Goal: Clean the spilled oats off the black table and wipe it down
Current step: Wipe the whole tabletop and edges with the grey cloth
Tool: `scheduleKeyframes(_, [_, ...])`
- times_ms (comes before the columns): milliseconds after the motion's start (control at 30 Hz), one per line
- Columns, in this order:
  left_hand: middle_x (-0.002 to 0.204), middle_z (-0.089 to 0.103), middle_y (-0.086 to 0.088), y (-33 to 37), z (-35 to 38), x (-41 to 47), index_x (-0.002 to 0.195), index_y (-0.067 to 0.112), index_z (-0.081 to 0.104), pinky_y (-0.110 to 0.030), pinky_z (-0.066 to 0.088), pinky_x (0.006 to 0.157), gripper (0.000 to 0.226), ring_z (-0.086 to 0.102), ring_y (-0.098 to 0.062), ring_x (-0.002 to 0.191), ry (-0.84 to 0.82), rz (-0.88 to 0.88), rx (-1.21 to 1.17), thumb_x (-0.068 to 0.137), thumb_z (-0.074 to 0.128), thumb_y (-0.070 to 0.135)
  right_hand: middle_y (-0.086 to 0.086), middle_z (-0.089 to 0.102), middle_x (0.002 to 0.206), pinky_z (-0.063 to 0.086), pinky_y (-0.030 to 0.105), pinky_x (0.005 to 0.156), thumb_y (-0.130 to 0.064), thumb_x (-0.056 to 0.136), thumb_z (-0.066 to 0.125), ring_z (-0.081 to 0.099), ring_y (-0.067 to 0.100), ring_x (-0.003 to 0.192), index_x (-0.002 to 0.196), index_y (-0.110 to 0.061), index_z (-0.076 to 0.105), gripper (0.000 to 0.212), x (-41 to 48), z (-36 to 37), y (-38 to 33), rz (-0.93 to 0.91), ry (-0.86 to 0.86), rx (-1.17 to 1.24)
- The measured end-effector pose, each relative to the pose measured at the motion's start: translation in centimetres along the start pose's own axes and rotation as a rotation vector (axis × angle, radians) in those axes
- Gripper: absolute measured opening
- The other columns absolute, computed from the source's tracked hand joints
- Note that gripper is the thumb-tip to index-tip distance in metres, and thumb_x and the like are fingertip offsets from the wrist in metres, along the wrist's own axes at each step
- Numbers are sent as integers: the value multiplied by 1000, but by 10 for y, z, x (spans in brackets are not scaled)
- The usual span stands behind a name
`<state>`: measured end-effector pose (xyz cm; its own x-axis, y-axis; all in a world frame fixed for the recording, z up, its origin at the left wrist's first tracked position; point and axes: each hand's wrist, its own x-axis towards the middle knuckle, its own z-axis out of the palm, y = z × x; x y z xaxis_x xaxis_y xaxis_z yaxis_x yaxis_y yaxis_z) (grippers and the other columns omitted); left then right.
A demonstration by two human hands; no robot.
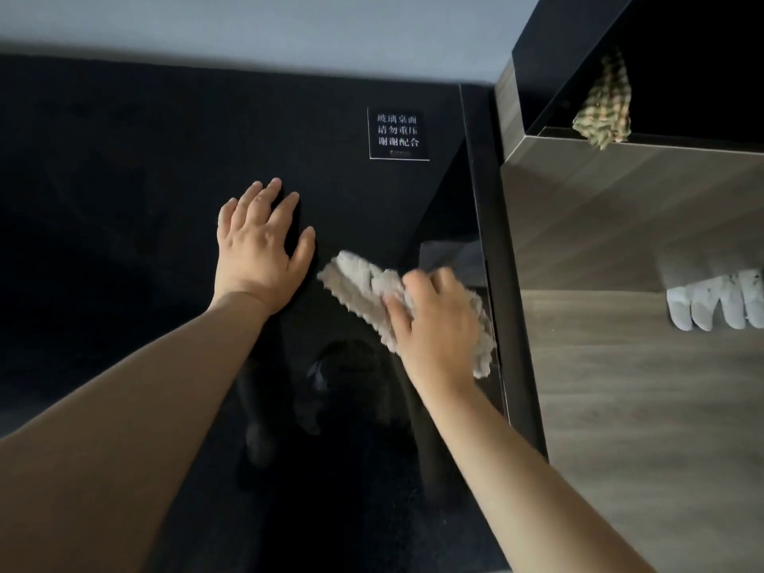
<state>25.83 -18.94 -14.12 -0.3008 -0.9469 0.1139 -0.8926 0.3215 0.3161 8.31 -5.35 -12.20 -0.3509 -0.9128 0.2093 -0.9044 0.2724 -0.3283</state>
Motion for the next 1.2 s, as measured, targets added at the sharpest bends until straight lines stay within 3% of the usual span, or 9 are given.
scheduleKeyframes(133, [155,27,-8,0,-10,-4,143,14,40,-44,5,119,65,15,-24,146,-74,34,-22,92,29,53,-7,49,80,31,18,49,-37,82,67,44,9,63,83,-22,60,17,-70,-34,-5,14,-191,69])
scheduleKeyframes(233, [149,39,-8,-2,-35,-36,136,10,49,-47,11,118,59,28,-25,142,-43,122,-143,93,34,47,-12,46,77,32,18,51,-38,80,66,44,6,59,80,-24,60,15,-79,-57,-1,37,-235,167])
scheduleKeyframes(367, [144,45,-9,-1,-58,-117,133,7,53,-51,19,116,57,32,-26,140,-102,233,-158,92,40,44,-3,57,96,46,31,67,-35,85,64,56,15,81,101,-22,63,21,-22,-49,-4,85,-38,138])
scheduleKeyframes(500, [150,37,-7,2,-57,-167,139,6,46,-47,13,119,62,23,-23,144,-167,213,-98,92,38,46,5,55,110,37,31,70,-35,91,59,54,25,100,113,-19,58,28,18,-10,-11,107,-116,5])
scheduleKeyframes(633, [156,26,-6,-6,-43,-182,145,6,36,-41,5,120,68,14,-21,146,-209,137,3,92,29,49,5,57,98,45,34,66,-37,89,60,57,25,84,105,-18,59,25,-30,-12,-8,32,-67,-86])
scheduleKeyframes(767, [157,22,-5,-9,-37,-185,146,7,32,-43,5,120,66,11,-20,147,-197,147,44,93,30,47,2,56,84,33,23,57,-32,83,66,50,16,69,92,-16,64,19,-117,-36,-6,8,-28,-19])
scheduleKeyframes(967, [156,24,-5,-8,-38,-185,146,8,33,-44,7,120,67,13,-21,146,-184,146,28,92,28,47,-8,53,87,41,24,59,-35,83,67,53,8,70,95,-24,65,16,-162,-70,-10,144,-298,177])
scheduleKeyframes(1100, [156,25,-4,-8,-35,-185,146,8,34,-43,6,120,67,14,-21,146,-157,140,24,92,27,47,2,59,100,48,31,68,-27,84,68,57,16,83,104,-19,67,22,-106,-71,-5,194,-7,138])
scheduleKeyframes(1200, [155,27,-4,-9,-33,-185,145,8,36,-42,7,120,65,16,-21,146,-129,143,19,92,28,46,5,57,107,43,32,72,-30,88,64,56,23,94,109,-19,65,24,-79,-49,1,242,-69,22])
